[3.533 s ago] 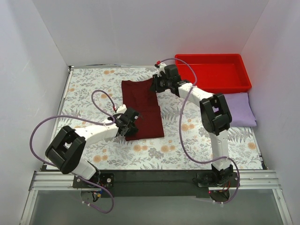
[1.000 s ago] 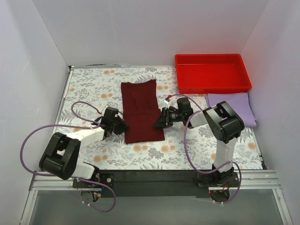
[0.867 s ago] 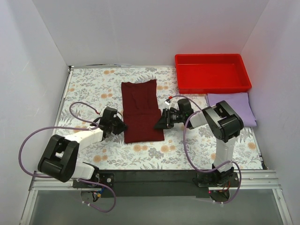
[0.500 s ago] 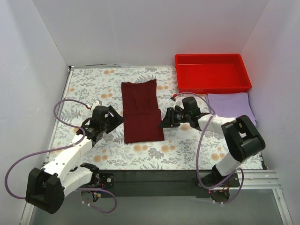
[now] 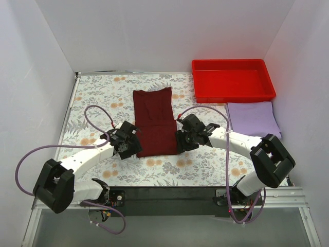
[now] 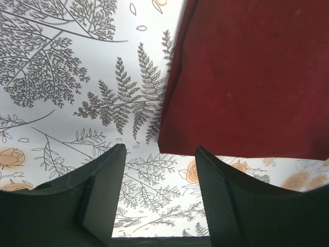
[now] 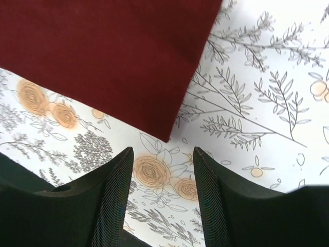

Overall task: Fold and stack the t-shirts
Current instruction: Fold the tshirt

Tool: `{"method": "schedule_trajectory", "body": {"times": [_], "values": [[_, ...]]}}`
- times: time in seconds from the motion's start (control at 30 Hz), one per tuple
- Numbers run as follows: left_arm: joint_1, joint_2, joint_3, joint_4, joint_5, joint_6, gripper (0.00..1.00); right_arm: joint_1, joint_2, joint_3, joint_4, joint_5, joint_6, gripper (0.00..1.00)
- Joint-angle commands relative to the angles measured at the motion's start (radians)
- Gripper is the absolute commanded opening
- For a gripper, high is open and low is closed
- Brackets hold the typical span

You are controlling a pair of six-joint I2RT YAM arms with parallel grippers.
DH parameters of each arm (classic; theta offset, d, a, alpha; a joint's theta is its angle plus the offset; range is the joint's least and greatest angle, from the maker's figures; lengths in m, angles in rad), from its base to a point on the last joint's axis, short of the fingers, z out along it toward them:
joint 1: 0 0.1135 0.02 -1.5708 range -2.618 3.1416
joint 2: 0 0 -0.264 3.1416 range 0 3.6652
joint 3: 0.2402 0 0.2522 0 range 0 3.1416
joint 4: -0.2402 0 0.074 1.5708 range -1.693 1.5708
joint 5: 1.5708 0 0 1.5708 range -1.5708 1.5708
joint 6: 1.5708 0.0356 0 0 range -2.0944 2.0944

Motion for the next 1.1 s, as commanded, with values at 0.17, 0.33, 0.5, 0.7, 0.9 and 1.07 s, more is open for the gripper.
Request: {"method": "schedule_trajectory", "body": {"times": [0.17,0.33,0.5,0.7,0.9,1.07], "values": [[-0.044,0.092,0.049,0.006,-0.053,-0.017,0.52,0.032,0.002,0.017,-0.054,0.123,0.025,0.61],[-0.055,0.133,0.056,0.027,-0.081,-0.034,0.5,0.038,0.001,0.003,-0.044,0.123,0.025,0.62],[-0.069,0.172,0.026,0.043,-0.084,-0.049,0.46,0.043,0.004,-0.003,-0.034,0.115,0.022,0.62],[-0.076,0.221,-0.018,0.075,-0.064,-0.058,0.45,0.054,0.019,0.006,-0.028,0.114,0.025,0.62],[-0.087,0.206,-0.041,0.067,-0.044,-0.086,0.17,0.064,0.032,0.024,-0.029,0.12,0.039,0.62],[-0.09,0.146,-0.066,0.04,-0.023,-0.098,0.0,0.072,0.036,0.04,-0.029,0.117,0.056,0.61]]}}
